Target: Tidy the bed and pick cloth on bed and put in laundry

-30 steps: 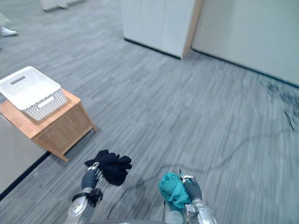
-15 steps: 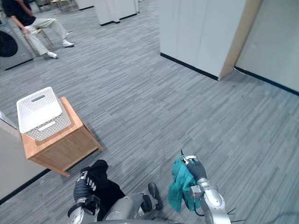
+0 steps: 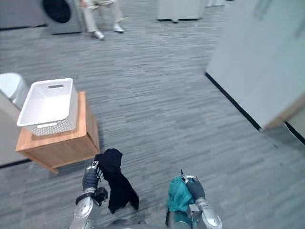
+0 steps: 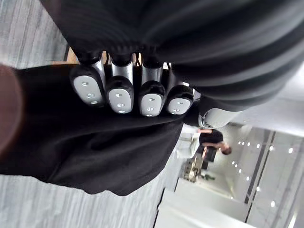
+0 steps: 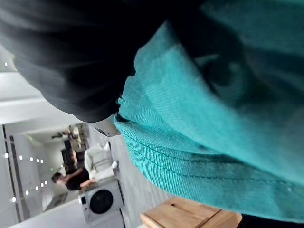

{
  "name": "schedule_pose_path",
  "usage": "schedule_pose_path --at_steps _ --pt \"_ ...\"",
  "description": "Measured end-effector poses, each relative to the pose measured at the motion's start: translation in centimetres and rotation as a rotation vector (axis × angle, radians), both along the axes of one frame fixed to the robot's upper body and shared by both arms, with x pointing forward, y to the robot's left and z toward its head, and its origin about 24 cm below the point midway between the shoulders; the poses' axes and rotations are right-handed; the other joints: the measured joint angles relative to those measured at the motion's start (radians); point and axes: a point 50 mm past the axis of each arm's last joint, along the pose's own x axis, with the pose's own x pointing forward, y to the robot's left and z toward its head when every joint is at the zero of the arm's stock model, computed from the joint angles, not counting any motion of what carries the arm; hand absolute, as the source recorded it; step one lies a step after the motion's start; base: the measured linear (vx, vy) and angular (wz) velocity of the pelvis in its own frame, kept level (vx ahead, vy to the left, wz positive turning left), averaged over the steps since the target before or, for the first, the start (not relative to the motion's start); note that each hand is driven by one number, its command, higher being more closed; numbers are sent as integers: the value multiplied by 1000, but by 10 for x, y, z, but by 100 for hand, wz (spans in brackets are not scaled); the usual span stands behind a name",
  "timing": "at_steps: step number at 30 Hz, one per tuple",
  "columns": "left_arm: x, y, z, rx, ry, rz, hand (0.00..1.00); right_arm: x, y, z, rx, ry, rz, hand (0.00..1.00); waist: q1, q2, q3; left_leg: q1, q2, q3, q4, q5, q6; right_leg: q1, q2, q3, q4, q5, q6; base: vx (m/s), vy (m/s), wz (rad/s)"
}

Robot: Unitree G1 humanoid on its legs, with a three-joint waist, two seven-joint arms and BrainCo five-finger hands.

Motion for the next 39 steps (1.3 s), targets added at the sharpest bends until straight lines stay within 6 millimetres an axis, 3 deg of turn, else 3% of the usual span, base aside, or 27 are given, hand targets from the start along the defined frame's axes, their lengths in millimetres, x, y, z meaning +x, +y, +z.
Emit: schedule_pose_path --at_steps 1,2,3,4,5,6,7,9,10,13,15,16,17,18,19,20,21,23,26,28,30,31,33,34,35,37,39 --pt "-7 3 -1 1 12 19 100 1 2 0 0 1 14 100 2 -7 -19 13 6 -1 45 -18 -21 9 3 -22 38 -18 -21 865 -630 92" --pt "-9 0 -3 -22 21 41 100 7 2 3 -10 -7 36 100 -7 9 -10 -89 42 38 359 -34 -63 16 10 -51 137 23 -31 653 -493 103" --pt "-12 -12 -5 -73 21 70 100 11 -5 7 -43 -18 54 100 -7 64 7 -242 144 100 710 100 -118 81 63 -90 156 0 -65 762 -577 89" --pt "-16 -18 -6 -99 26 85 100 12 -8 9 -56 -22 62 100 7 99 8 -313 201 121 842 192 -112 112 91 -106 149 -20 -80 567 -392 41" --pt "-22 -24 -9 -117 45 92 100 15 -13 11 -77 -27 72 100 32 128 14 -405 248 144 982 187 -108 174 114 -130 127 -44 -107 538 -342 22" --pt "-24 -23 -10 -100 51 83 100 17 -15 12 -80 -36 63 100 33 119 21 -464 242 185 992 172 -89 239 105 -150 92 -59 -118 530 -327 27" --pt "-25 -22 -10 -94 50 86 100 18 -16 13 -81 -43 63 100 35 111 25 -479 235 219 956 159 -89 274 98 -158 68 -65 -126 506 -318 38" --pt "-21 -17 -3 -85 7 102 100 21 -22 17 -110 -73 58 100 37 91 33 -480 185 375 663 114 -133 400 76 -214 -39 -72 -133 528 -266 40" --pt "-18 -17 1 -86 -18 100 100 22 -26 18 -117 -78 48 100 35 88 36 -479 172 421 576 114 -134 428 73 -230 -63 -74 -132 542 -186 71" --pt "5 -24 24 -94 -149 54 100 22 -38 21 -155 -81 5 100 19 76 44 -480 120 709 188 144 -144 525 71 -363 -140 -112 -104 436 -113 111" --pt "14 -31 36 -79 -205 11 100 24 -43 23 -174 -87 7 100 28 76 44 -484 122 812 90 172 -98 582 85 -426 -139 -174 -73 441 -79 101" --pt "15 -33 38 -75 -212 6 100 25 -43 24 -180 -93 17 100 35 73 40 -482 122 807 86 185 -71 590 78 -443 -92 -219 -55 525 -21 50" --pt "13 -35 36 -64 -191 27 100 31 -43 22 -189 -93 40 100 52 72 29 -474 115 793 107 219 35 540 27 -443 129 -278 -33 458 27 42" --pt "10 -34 34 -59 -180 51 100 36 -39 20 -185 -89 58 100 51 69 22 -455 95 780 89 213 76 461 -18 -427 330 -273 -30 568 78 33" --pt "9 -30 34 -42 -176 59 100 38 -33 18 -168 -88 67 100 50 61 16 -441 72 763 77 210 81 401 -61 -410 473 -242 -34 380 85 69" --pt "9 -24 36 -2 -177 59 100 40 -23 14 -132 -81 74 100 39 20 17 -420 24 702 62 203 100 301 -129 -375 704 -186 -46 571 69 133" --pt "10 -19 37 34 -176 42 100 37 -11 8 -95 -62 79 100 21 -14 20 -385 -15 629 50 198 112 248 -165 -353 817 -201 -46 477 16 157" --pt "11 -17 38 56 -168 24 100 32 3 3 -63 -45 105 100 21 -14 25 -308 -36 514 14 194 113 196 -133 -296 778 -245 -60 520 -48 190" --pt "20 -15 45 116 -205 -14 100 26 13 2 -40 -41 122 100 4 15 23 -239 -33 289 -14 191 103 114 -3 -51 378 -268 -29 443 -158 228" --pt "24 -12 49 147 -221 -32 100 28 17 3 -37 -47 115 100 -3 11 21 -221 -34 156 -3 180 84 85 35 134 155 -196 10 420 -262 220" --pt "28 -4 54 203 -232 -68 100 29 20 5 -32 -48 71 100 -6 -3 17 -190 -34 39 20 143 31 74 46 286 -2 -78 73 442 -375 197" --pt "27 -2 54 214 -230 -73 100 29 21 5 -29 -50 65 100 -6 -11 12 -179 -30 39 25 129 19 76 45 292 -15 -58 74 491 -488 182" --pt "24 4 55 232 -225 -72 100 30 23 9 -13 -66 58 100 -3 -47 -9 -144 -18 72 54 73 -32 104 40 263 -18 48 21 393 -418 146" --pt "19 6 58 234 -233 -59 100 31 28 11 0 -70 74 100 0 -82 -17 -131 -14 123 133 39 -89 131 31 192 1 89 5 380 -467 115" --pt "18 -2 55 182 -230 -31 100 36 22 15 -23 -84 83 100 6 -29 -13 -200 76 179 323 13 -108 198 64 127 -9 58 -8 430 -534 107" --pt "23 -18 56 122 -256 -42 100 39 15 23 -43 -117 80 100 9 26 -6 -297 186 288 508 19 -127 270 101 56 -80 54 -45 224 -305 82" --pt "28 -21 59 107 -281 -64 100 40 7 24 -52 -119 49 100 12 44 -6 -310 186 381 422 19 -127 286 93 34 -97 50 -67 173 -234 41"
